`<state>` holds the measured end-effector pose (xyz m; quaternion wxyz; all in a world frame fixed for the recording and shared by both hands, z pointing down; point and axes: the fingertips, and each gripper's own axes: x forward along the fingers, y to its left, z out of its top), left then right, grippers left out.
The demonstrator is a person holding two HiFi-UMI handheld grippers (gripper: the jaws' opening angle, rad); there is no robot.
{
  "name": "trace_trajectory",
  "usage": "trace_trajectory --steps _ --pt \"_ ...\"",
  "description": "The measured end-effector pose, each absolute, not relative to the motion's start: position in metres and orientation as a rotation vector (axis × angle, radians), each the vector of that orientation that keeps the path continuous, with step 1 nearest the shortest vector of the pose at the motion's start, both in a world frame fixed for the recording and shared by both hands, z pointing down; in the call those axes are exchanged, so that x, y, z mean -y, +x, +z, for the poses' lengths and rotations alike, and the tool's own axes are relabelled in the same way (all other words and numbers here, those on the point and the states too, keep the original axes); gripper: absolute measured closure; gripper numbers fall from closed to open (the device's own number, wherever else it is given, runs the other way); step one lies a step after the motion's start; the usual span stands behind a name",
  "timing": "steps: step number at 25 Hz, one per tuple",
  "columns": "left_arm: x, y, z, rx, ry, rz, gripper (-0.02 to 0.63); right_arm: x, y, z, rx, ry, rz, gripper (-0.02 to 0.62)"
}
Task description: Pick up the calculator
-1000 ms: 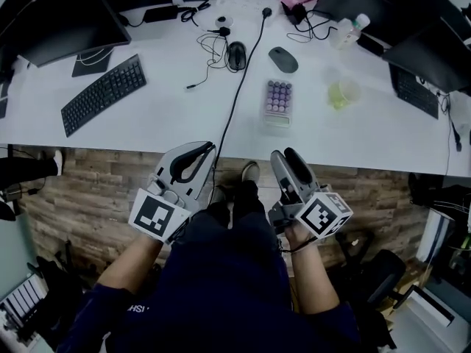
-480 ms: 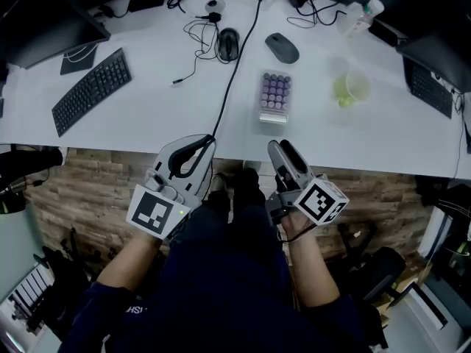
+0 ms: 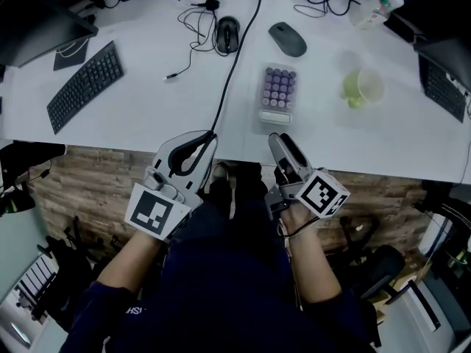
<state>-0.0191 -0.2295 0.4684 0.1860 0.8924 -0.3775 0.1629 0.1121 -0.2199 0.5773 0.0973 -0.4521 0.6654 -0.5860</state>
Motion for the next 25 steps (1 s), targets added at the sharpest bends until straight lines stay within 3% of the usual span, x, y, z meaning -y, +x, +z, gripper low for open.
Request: trace_trajectory --steps 25 --pt "0.24 -0.012 0.502 1.046 2.439 0.5 0.565 0.236 0.113 0.616 -1.807 -1.245 -1.856 0.373"
